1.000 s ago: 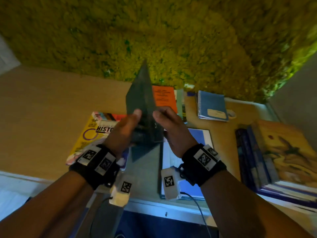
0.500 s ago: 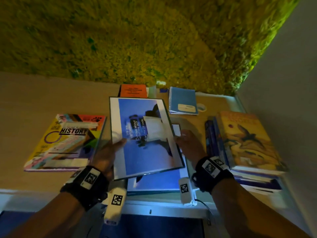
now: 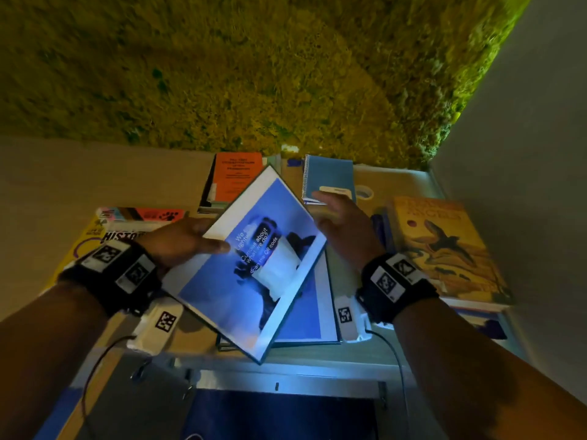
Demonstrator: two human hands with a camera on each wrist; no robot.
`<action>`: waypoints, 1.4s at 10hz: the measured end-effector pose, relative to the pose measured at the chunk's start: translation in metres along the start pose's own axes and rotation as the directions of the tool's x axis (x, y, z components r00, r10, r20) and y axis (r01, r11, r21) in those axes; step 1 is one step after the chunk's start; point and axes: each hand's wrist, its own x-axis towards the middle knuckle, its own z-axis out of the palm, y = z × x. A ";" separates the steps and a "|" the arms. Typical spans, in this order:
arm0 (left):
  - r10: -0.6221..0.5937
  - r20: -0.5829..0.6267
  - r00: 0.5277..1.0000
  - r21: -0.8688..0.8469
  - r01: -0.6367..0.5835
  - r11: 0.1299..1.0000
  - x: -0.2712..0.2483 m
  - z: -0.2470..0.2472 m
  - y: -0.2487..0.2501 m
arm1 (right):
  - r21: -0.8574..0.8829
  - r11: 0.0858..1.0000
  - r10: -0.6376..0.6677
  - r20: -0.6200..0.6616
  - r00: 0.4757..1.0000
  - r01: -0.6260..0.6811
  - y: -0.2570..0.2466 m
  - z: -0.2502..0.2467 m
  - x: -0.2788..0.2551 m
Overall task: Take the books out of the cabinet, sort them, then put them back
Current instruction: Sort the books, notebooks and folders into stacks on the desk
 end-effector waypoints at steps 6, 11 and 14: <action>0.137 -0.140 0.981 0.097 -0.125 0.987 0.012 -0.020 0.020 | -0.373 0.922 0.044 0.376 0.926 0.108 -0.066 -0.022 0.036; -0.079 -0.355 0.932 0.345 0.209 0.915 0.016 0.068 -0.088 | -0.349 0.716 0.697 0.316 0.643 -0.605 0.062 0.043 -0.041; -0.200 -0.378 0.904 0.496 0.380 0.781 0.015 0.069 -0.087 | -0.437 0.748 0.650 0.328 0.686 -0.499 0.075 0.052 -0.047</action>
